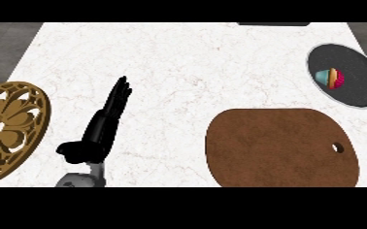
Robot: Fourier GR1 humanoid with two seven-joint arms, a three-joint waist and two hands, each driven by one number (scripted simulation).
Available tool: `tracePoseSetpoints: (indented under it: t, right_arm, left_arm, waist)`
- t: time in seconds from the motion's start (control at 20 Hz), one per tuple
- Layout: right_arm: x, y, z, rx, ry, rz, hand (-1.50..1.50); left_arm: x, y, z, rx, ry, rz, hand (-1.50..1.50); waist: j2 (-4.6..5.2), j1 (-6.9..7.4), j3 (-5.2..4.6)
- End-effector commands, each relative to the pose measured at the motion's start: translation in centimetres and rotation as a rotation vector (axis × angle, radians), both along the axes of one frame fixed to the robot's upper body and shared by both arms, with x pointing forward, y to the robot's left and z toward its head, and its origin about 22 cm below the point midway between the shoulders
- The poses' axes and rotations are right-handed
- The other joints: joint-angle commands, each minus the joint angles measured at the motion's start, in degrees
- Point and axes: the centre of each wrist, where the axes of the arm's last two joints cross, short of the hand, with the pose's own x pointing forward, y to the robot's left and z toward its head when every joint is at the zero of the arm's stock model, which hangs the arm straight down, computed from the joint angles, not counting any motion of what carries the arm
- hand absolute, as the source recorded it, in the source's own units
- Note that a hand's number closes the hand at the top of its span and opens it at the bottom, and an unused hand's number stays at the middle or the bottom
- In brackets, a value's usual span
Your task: Pick the cupcake from the cutting board and place it in the pan
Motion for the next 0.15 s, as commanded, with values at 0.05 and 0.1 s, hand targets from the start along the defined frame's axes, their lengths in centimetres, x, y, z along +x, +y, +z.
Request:
tracePoseSetpoints:
  t: [0.05,0.1]
  right_arm:
    - [0.7,0.4,0.0,-0.009,-0.112,0.083,-1.5]
    - [0.9,0.3,0.5,-0.034,-0.09,0.061,-1.5]
  left_arm:
    - [0.6,0.3,-0.2,-0.011,-0.012,0.018,0.0]
    - [-0.6,-0.5,0.4,0.0,0.004,-0.025,0.0]
  waist:
    - [0.05,0.14,-0.04]
    - [-0.05,0.74,0.0]
